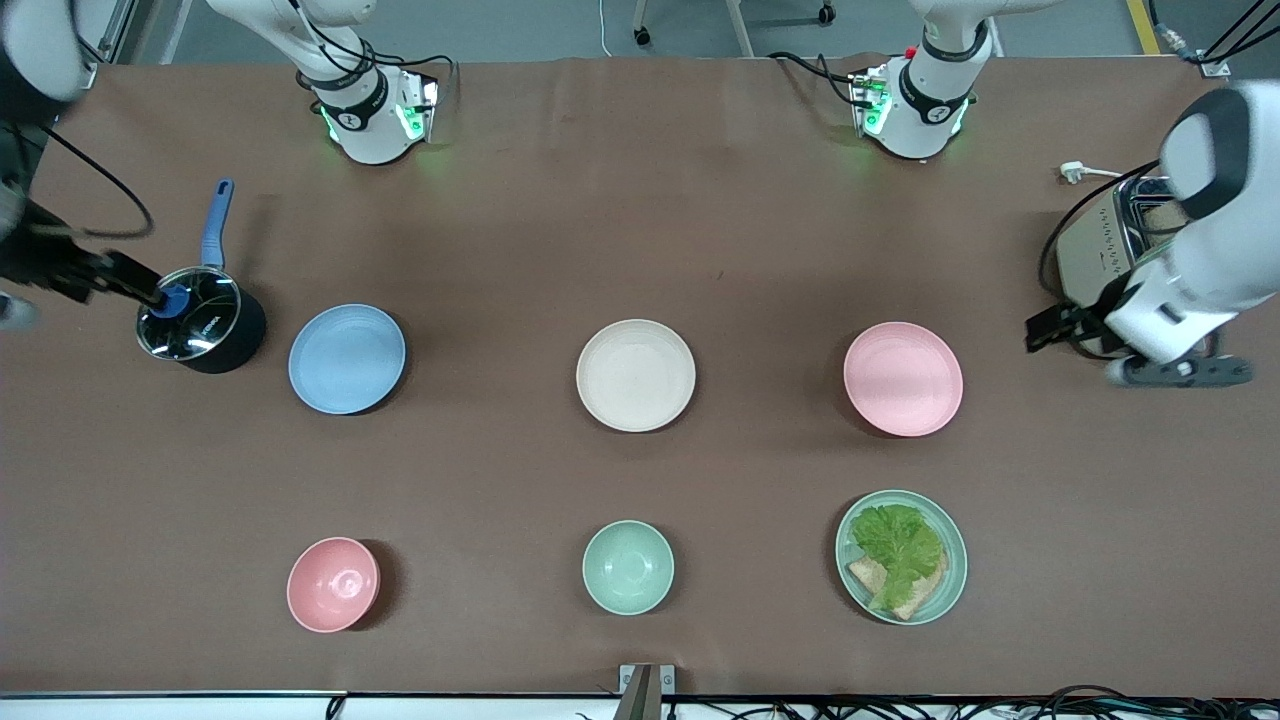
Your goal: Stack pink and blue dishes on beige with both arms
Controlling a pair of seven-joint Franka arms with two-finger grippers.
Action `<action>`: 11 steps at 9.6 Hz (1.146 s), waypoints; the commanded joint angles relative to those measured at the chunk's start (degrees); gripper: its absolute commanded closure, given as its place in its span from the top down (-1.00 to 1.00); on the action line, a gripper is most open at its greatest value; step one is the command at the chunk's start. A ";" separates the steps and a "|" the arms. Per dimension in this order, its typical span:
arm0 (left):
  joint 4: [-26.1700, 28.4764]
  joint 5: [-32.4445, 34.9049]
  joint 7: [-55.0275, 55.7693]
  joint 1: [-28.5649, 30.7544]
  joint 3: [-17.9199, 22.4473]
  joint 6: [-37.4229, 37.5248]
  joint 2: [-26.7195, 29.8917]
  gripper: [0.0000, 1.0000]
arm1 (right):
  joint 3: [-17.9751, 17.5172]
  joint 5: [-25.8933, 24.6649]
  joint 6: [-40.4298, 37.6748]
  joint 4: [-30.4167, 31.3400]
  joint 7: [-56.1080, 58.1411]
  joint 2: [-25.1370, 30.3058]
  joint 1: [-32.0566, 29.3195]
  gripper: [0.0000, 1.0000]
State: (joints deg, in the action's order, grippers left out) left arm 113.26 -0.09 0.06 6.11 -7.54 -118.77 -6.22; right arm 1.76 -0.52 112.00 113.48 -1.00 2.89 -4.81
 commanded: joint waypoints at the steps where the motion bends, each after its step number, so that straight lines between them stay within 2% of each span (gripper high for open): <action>1: 7.66 0.97 -0.75 2.31 -0.02 -10.91 -5.34 0.93 | -0.27 -0.71 16.23 15.14 1.85 -0.05 -0.29 1.00; 3: 10.48 0.97 -1.29 2.85 -0.11 -18.84 -11.24 0.68 | -0.18 -0.71 24.97 19.84 5.02 -4.97 -1.17 1.00; 6: 10.75 0.97 -1.38 2.76 -0.11 -21.41 -16.88 0.32 | -0.27 -0.71 38.88 22.31 7.23 -14.82 -1.70 1.00; 8: 10.67 0.97 -1.29 2.76 -0.19 -22.91 -18.64 -0.01 | -0.27 -0.71 46.24 24.40 8.64 -19.13 -2.57 1.00; 9: 10.58 0.97 -1.29 2.76 -0.28 -22.91 -19.08 -0.20 | -0.27 -0.71 48.12 25.99 8.56 -19.50 -2.58 0.98; 11: 10.32 0.88 -1.20 2.76 -0.37 -22.91 -19.61 -0.57 | -0.27 -0.63 47.96 27.14 8.47 -19.41 -2.58 0.56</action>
State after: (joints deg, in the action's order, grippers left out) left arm 123.61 -0.07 -1.12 8.86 -7.80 -140.38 -23.82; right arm 1.99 -0.89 159.17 138.39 6.68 -18.33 -6.58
